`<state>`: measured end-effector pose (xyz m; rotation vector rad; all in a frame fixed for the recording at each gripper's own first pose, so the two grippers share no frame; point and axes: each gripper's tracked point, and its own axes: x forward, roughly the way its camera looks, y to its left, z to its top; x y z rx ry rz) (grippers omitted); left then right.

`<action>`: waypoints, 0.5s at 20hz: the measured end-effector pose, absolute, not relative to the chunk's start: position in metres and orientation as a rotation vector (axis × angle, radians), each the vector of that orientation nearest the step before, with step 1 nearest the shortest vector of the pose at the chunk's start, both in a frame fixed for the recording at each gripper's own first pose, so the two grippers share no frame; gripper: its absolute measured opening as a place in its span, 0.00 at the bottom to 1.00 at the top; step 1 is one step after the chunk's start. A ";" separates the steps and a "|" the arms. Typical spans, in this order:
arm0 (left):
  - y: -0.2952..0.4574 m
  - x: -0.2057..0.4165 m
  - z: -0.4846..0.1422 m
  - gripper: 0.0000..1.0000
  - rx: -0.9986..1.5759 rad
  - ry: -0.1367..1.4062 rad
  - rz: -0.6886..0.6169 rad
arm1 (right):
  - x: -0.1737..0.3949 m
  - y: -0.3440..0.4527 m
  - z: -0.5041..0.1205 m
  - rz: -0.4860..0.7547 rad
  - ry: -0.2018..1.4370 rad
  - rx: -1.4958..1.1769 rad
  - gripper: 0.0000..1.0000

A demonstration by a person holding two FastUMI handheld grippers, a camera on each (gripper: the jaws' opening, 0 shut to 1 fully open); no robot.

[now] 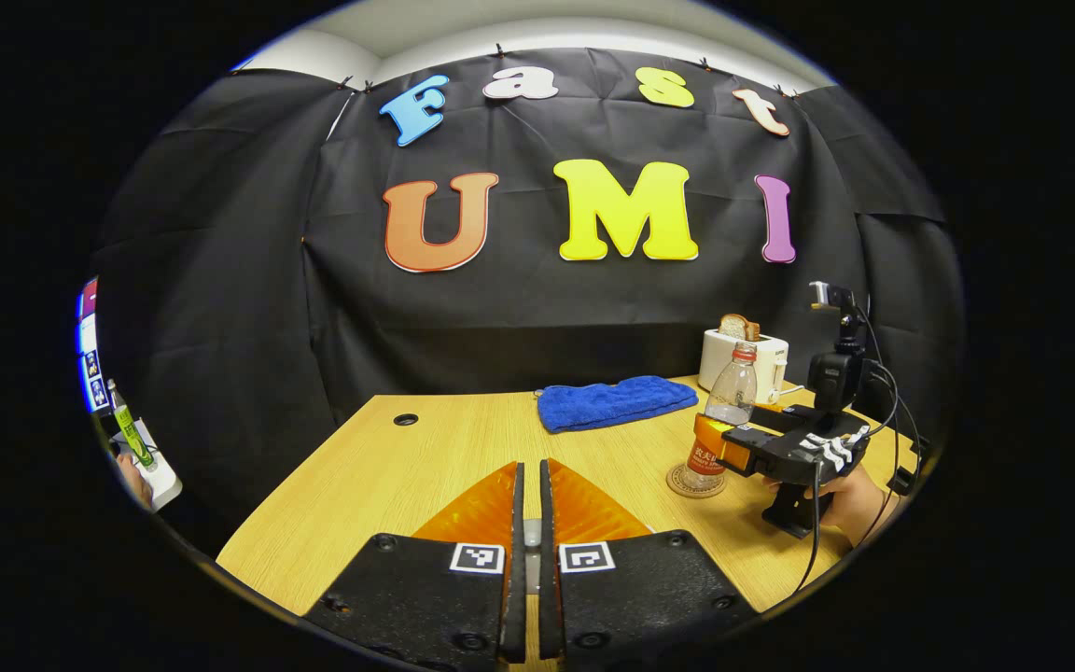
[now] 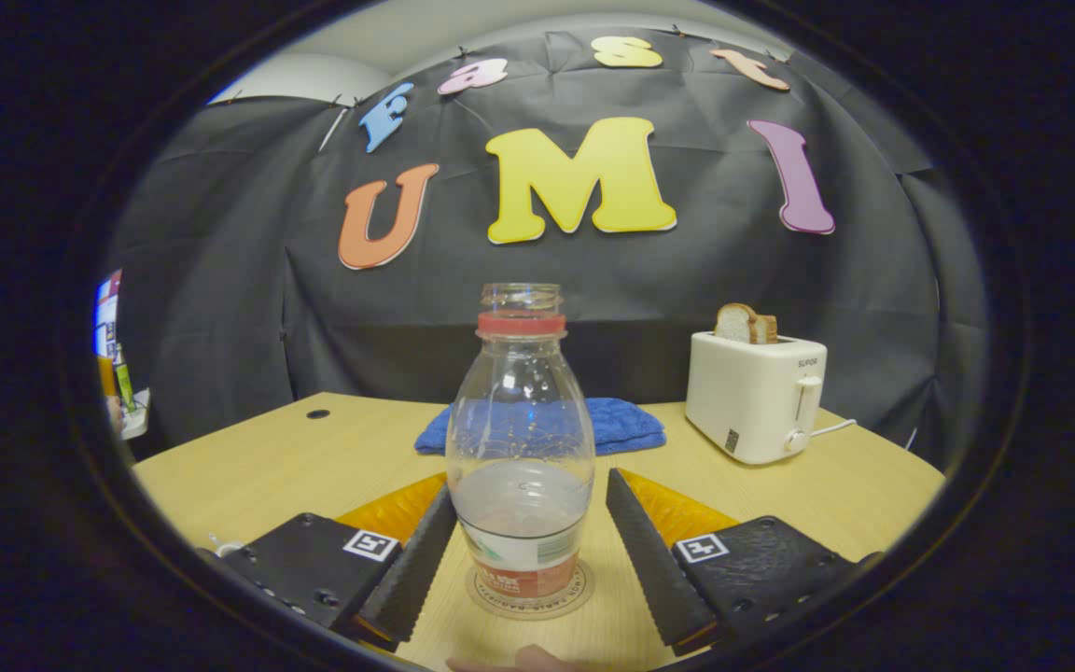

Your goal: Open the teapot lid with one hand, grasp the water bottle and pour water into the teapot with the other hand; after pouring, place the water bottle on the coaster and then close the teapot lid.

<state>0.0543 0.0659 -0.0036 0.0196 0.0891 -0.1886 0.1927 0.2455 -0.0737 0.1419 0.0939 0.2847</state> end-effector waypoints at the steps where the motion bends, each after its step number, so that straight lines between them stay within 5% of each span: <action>1: 0.065 0.054 -0.004 0.08 0.021 0.090 -0.188 | 0.189 0.244 -0.071 0.292 0.092 0.151 0.95; 10: 0.046 0.052 -0.001 0.08 0.067 0.070 -0.188 | 0.140 0.203 -0.061 0.316 0.056 0.162 0.96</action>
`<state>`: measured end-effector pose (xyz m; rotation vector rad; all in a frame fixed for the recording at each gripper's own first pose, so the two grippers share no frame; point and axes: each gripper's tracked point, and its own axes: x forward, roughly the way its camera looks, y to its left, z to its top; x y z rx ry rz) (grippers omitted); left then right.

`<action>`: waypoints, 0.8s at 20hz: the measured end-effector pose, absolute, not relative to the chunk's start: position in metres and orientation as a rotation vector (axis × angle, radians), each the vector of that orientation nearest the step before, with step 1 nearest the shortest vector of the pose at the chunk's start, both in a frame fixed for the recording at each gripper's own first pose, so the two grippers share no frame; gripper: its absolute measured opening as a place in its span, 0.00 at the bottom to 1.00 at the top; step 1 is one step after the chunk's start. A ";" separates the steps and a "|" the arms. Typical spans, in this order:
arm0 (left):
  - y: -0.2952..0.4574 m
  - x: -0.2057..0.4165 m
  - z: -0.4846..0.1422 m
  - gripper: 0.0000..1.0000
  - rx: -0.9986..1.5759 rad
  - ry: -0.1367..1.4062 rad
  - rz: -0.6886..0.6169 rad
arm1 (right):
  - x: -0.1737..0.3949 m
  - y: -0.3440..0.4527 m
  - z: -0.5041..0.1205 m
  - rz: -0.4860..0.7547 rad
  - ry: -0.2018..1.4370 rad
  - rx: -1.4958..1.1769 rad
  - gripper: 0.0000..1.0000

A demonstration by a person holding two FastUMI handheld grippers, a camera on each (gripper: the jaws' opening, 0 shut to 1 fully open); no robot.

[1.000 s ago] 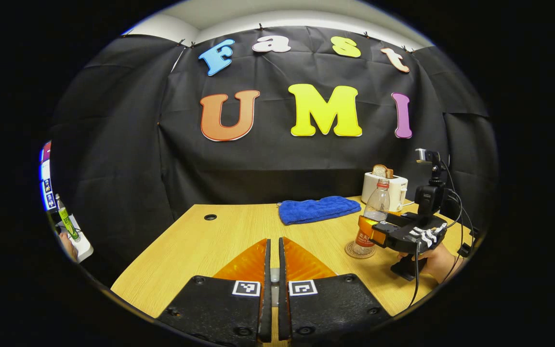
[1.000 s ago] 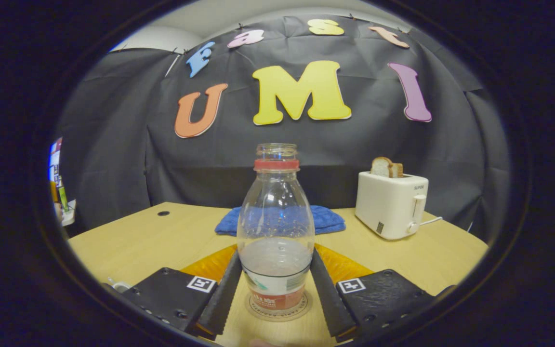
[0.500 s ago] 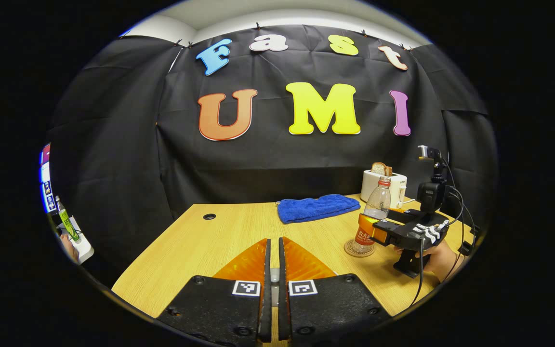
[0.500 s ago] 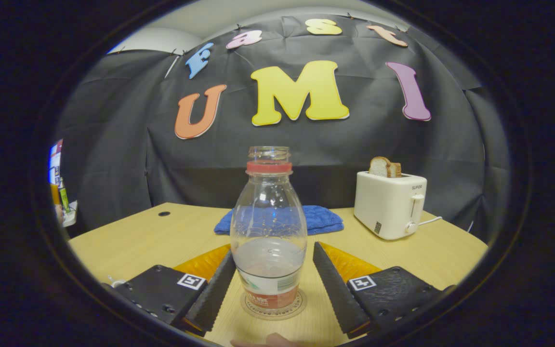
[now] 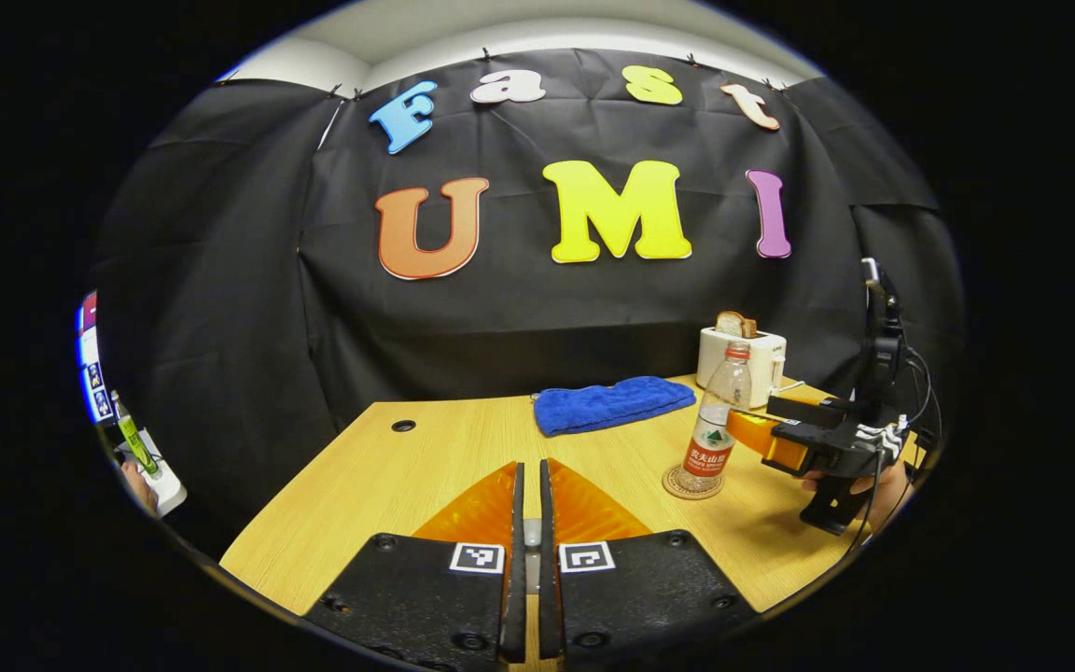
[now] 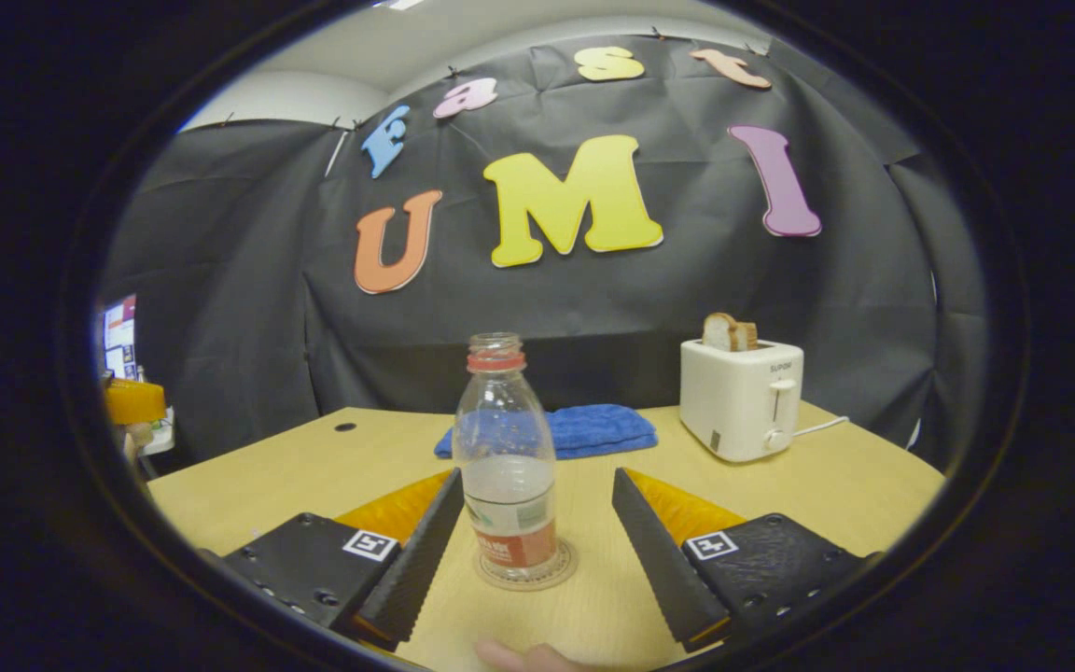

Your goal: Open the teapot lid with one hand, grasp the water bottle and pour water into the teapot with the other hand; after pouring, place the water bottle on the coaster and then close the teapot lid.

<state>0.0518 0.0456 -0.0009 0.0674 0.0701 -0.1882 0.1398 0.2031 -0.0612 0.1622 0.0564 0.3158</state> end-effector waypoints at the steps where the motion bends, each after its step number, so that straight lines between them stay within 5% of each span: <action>1: 0.041 0.052 -0.001 0.08 0.078 0.068 -0.192 | 0.134 0.196 -0.060 0.311 0.052 0.158 0.96; 10: -0.004 0.059 -0.019 0.03 0.084 0.099 -0.267 | 0.086 0.139 -0.057 0.264 -0.010 0.060 0.96; 16: -0.030 0.081 -0.058 0.09 0.013 0.199 -0.331 | 0.071 0.125 -0.060 0.250 -0.048 0.080 0.96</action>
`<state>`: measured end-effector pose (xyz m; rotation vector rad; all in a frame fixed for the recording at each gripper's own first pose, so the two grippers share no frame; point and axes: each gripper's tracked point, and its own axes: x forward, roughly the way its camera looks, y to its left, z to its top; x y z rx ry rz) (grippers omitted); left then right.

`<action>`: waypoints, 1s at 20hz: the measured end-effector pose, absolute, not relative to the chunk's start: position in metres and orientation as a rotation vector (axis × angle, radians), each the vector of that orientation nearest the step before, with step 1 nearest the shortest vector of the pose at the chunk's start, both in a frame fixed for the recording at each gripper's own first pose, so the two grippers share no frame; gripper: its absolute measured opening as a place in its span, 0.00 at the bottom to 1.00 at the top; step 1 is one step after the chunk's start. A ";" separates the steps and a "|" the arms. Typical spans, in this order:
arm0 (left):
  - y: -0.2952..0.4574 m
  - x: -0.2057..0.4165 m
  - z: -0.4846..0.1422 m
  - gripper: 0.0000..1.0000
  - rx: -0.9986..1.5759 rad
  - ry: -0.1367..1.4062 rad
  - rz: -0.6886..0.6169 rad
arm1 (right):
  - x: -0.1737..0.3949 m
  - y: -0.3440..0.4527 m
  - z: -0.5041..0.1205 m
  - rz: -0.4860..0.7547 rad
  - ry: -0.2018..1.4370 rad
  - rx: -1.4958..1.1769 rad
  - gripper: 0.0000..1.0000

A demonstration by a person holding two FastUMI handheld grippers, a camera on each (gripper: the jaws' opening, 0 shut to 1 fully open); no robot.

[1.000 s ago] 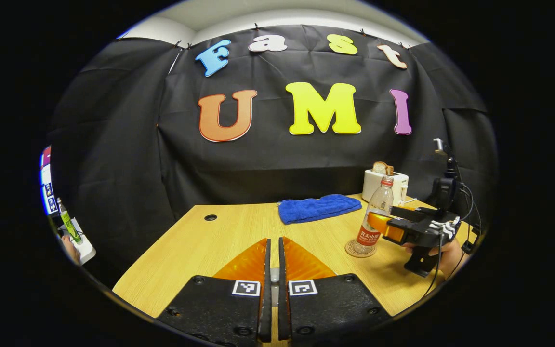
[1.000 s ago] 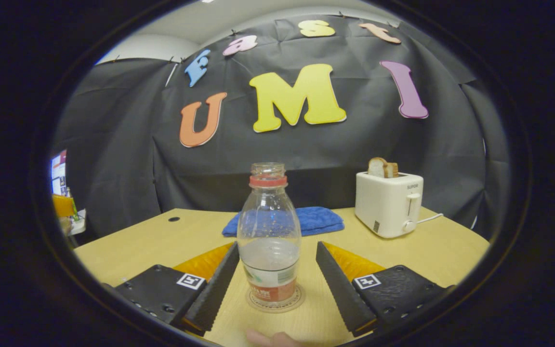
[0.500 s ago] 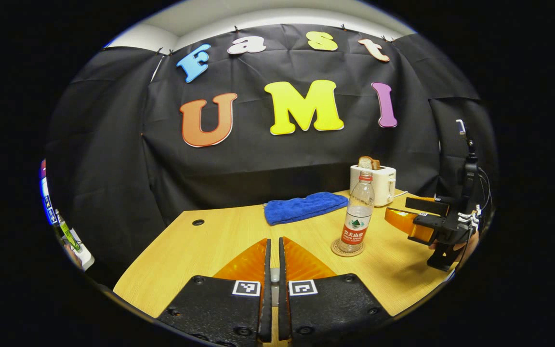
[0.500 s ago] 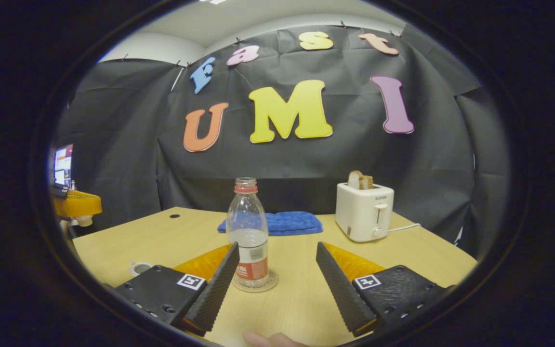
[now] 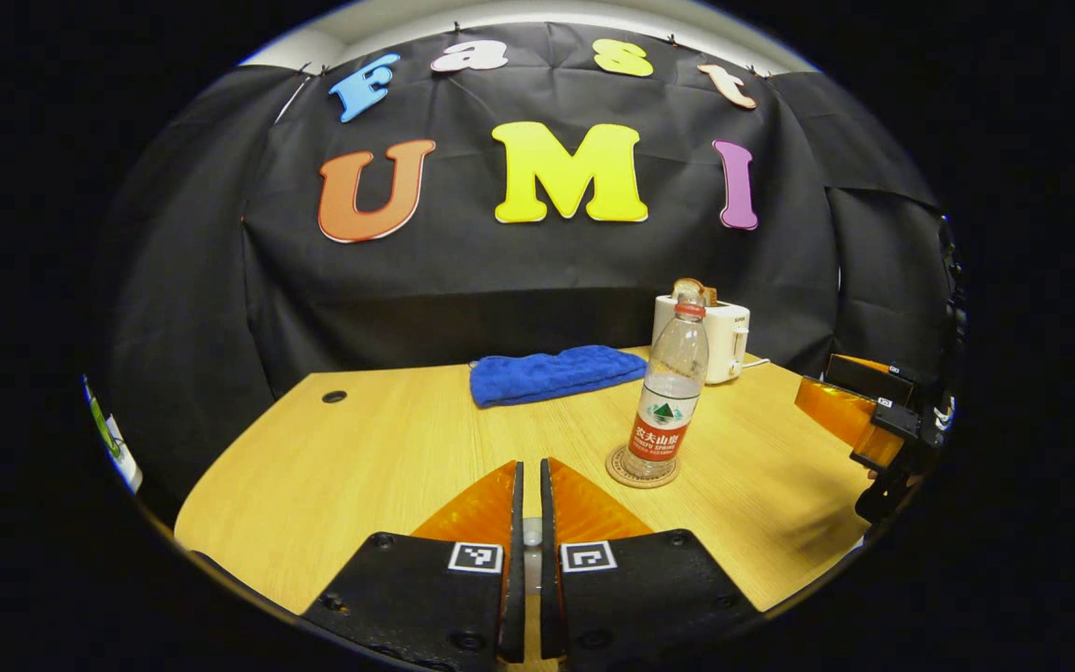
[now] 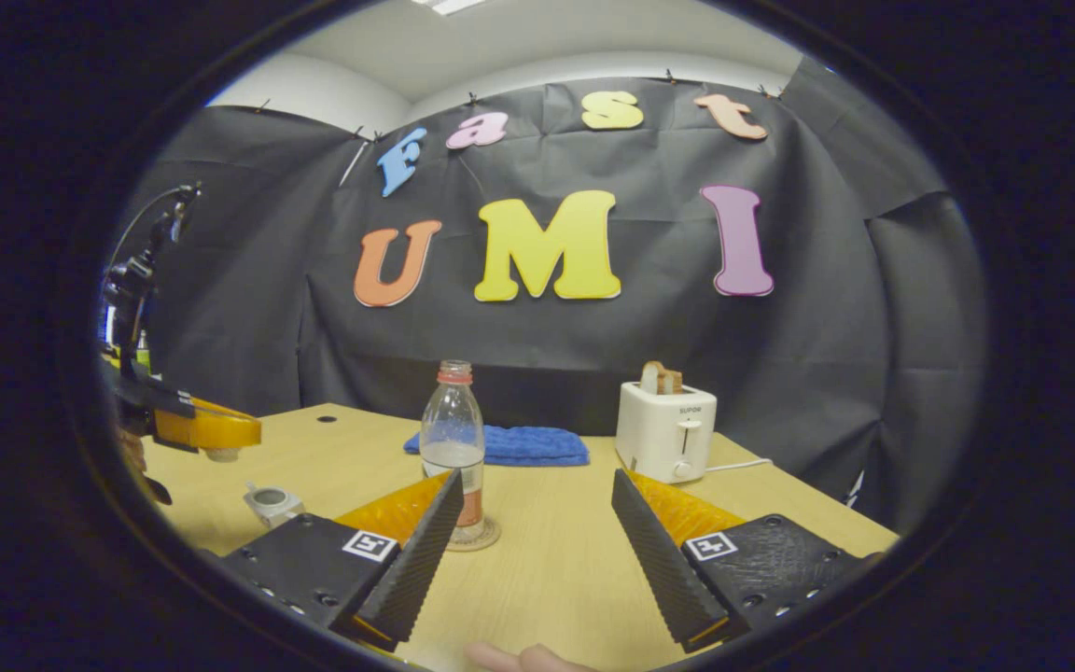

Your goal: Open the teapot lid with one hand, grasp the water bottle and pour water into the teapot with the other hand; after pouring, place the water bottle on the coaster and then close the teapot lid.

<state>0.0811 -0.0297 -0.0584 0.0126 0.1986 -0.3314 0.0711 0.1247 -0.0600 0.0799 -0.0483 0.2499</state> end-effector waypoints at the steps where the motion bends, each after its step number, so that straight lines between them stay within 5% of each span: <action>1: -0.033 0.083 -0.066 0.09 -0.002 0.216 -0.343 | 0.071 0.122 -0.062 0.243 -0.044 0.077 0.96; 20: -0.037 0.117 -0.111 0.10 -0.072 0.321 -0.308 | 0.064 0.120 -0.074 0.254 -0.045 0.084 0.95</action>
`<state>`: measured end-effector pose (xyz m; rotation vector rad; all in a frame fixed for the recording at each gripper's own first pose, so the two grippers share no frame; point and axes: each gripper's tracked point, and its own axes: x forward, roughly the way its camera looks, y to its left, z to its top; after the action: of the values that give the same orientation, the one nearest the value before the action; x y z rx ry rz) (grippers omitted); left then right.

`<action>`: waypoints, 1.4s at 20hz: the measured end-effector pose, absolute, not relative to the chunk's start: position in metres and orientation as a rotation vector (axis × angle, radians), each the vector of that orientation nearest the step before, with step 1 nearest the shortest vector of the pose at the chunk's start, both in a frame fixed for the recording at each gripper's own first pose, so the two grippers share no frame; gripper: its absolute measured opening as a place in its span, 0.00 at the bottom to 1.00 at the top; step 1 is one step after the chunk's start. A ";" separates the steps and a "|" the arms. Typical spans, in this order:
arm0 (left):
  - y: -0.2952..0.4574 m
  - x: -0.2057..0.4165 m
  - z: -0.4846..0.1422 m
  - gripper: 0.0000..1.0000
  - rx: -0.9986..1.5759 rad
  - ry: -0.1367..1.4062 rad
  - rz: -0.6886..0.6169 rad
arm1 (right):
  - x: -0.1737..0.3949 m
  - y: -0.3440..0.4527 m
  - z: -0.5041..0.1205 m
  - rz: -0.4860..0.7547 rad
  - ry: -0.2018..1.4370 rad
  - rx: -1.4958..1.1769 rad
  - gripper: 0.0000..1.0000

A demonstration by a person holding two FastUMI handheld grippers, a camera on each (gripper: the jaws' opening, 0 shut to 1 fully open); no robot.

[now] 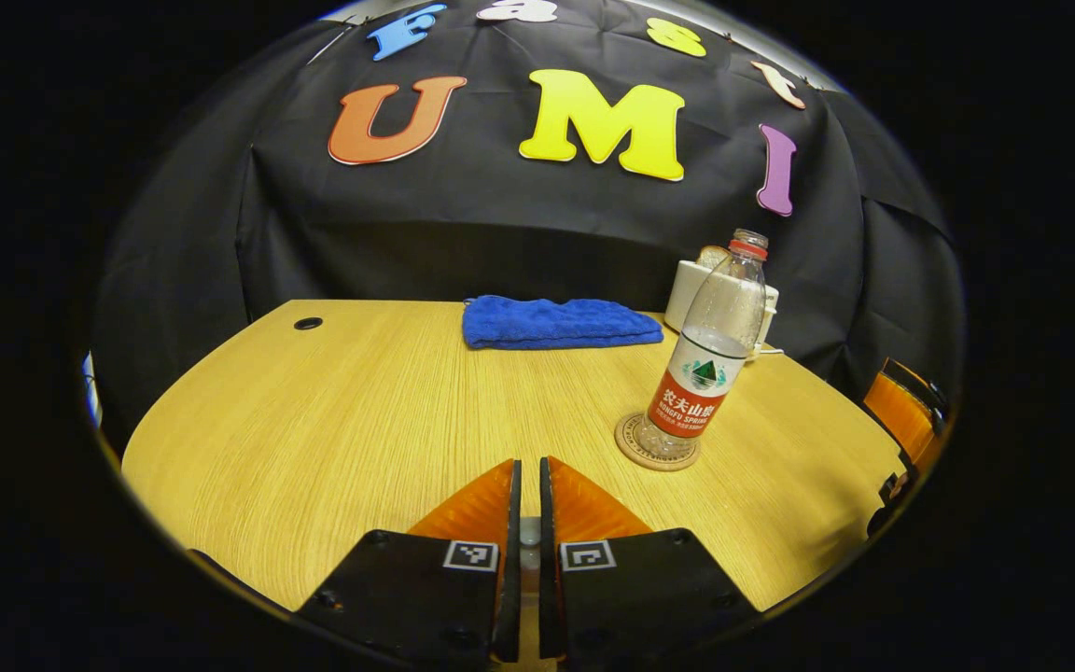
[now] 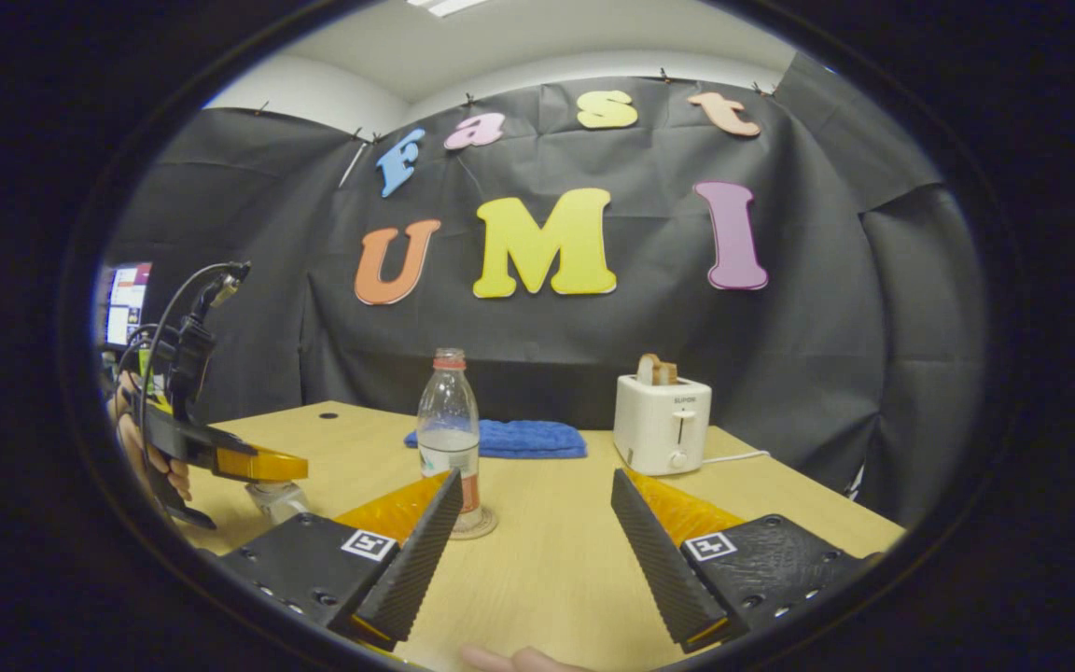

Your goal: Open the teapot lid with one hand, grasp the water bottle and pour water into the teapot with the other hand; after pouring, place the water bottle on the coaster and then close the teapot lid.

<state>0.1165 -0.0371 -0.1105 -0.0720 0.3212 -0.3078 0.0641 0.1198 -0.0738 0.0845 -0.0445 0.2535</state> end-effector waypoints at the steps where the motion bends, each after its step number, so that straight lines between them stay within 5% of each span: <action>1: -0.038 0.114 -0.111 0.11 -0.063 0.321 -0.307 | 0.064 0.119 -0.074 0.252 -0.045 0.082 0.95; 17: -0.040 0.096 -0.090 0.14 -0.026 0.302 -0.305 | 0.060 0.121 -0.072 0.258 -0.033 0.071 0.95; 28: -0.027 0.030 0.021 0.20 -0.028 0.008 -0.212 | 0.007 0.085 -0.008 0.179 -0.084 0.084 0.96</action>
<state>0.0303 -0.0271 0.0211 -0.0277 0.0075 -0.2119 0.0070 0.0848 -0.0085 0.0840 -0.0844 0.1786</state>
